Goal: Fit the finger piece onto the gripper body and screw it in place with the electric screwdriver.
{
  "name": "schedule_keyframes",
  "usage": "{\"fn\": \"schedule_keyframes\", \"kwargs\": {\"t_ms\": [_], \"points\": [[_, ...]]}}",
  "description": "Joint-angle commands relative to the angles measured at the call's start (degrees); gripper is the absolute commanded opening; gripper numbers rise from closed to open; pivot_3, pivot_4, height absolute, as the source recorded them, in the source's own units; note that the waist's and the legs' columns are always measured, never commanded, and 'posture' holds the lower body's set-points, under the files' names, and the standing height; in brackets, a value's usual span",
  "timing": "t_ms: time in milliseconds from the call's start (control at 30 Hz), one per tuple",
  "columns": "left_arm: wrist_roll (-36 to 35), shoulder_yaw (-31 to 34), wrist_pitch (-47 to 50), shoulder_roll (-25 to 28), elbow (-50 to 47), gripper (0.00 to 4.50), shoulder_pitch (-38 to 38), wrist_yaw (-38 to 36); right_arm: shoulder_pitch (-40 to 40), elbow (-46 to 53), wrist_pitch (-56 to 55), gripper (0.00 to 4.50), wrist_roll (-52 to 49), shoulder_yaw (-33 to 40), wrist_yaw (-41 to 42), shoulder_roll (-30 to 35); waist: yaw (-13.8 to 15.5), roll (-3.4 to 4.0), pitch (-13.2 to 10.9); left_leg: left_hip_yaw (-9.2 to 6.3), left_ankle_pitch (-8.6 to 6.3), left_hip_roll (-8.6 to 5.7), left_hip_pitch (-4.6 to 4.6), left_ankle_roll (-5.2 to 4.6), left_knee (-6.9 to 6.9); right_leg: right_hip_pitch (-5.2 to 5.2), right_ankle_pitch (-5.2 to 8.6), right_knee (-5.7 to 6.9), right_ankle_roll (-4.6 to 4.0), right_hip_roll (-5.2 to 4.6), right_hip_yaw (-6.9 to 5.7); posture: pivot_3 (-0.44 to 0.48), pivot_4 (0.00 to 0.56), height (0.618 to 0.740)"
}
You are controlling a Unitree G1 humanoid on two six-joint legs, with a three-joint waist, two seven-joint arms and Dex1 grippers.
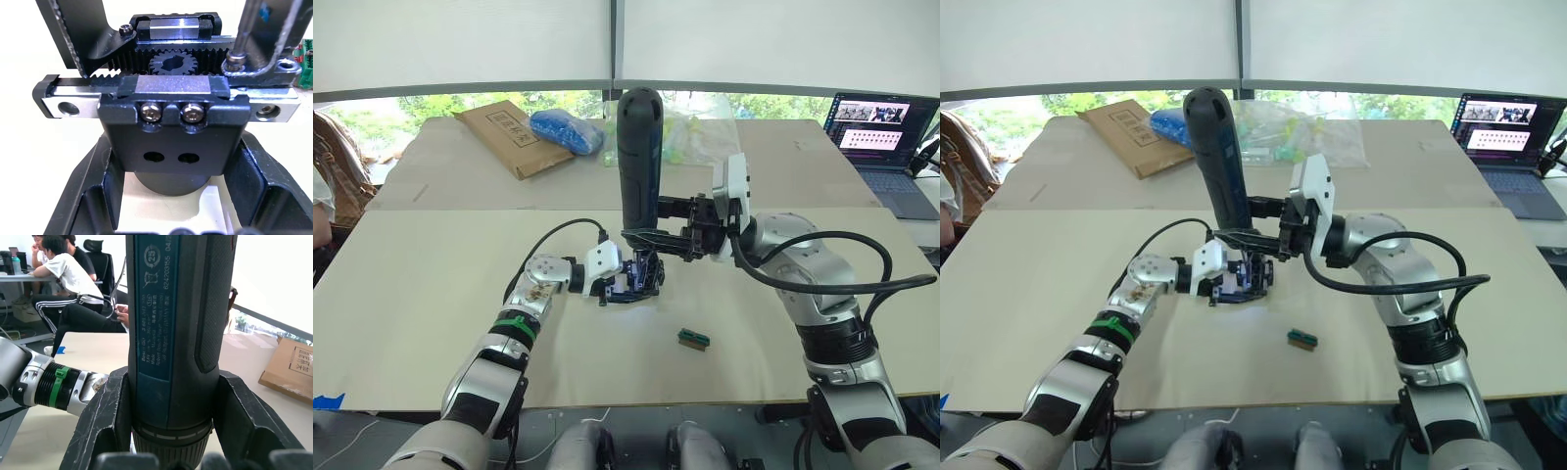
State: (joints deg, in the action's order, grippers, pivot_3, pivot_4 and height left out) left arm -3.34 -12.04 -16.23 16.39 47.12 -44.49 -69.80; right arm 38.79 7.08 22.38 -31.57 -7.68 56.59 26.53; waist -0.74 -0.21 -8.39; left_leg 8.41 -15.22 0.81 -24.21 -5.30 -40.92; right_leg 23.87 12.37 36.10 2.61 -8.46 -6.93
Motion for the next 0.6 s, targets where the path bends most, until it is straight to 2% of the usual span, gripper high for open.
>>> {"fn": "schedule_keyframes", "kwargs": {"t_ms": [33,267,600], "points": [[-0.7,1.3,-1.4,0.8,-1.4,2.30,-1.5,-0.3,-4.3,-7.1,2.7,1.91,6.9,-4.2,-0.5,2.6,0.0,0.00,0.0,0.00,0.00,0.00,0.00,0.00,0.00,0.00,0.00,0.00,0.00,0.00,0.00,0.000,0.150,0.732],[-0.7,1.2,-1.5,0.8,-1.4,2.30,-1.5,-0.4,-3.1,-5.9,2.1,1.91,5.8,-2.2,-1.1,3.1,0.0,0.00,0.0,0.00,0.00,0.00,0.00,0.00,0.00,0.01,0.00,0.00,-0.01,-0.01,0.00,0.000,0.150,0.732],[0.0,0.7,-2.2,0.4,0.4,2.30,-1.2,-0.5,7.8,7.4,7.7,1.91,-12.7,11.4,-4.4,0.4,0.1,0.04,-0.2,0.01,0.01,-0.01,-0.47,0.00,-0.02,0.48,-0.04,0.03,-0.05,-0.06,-0.01,0.000,0.150,0.732]]}}
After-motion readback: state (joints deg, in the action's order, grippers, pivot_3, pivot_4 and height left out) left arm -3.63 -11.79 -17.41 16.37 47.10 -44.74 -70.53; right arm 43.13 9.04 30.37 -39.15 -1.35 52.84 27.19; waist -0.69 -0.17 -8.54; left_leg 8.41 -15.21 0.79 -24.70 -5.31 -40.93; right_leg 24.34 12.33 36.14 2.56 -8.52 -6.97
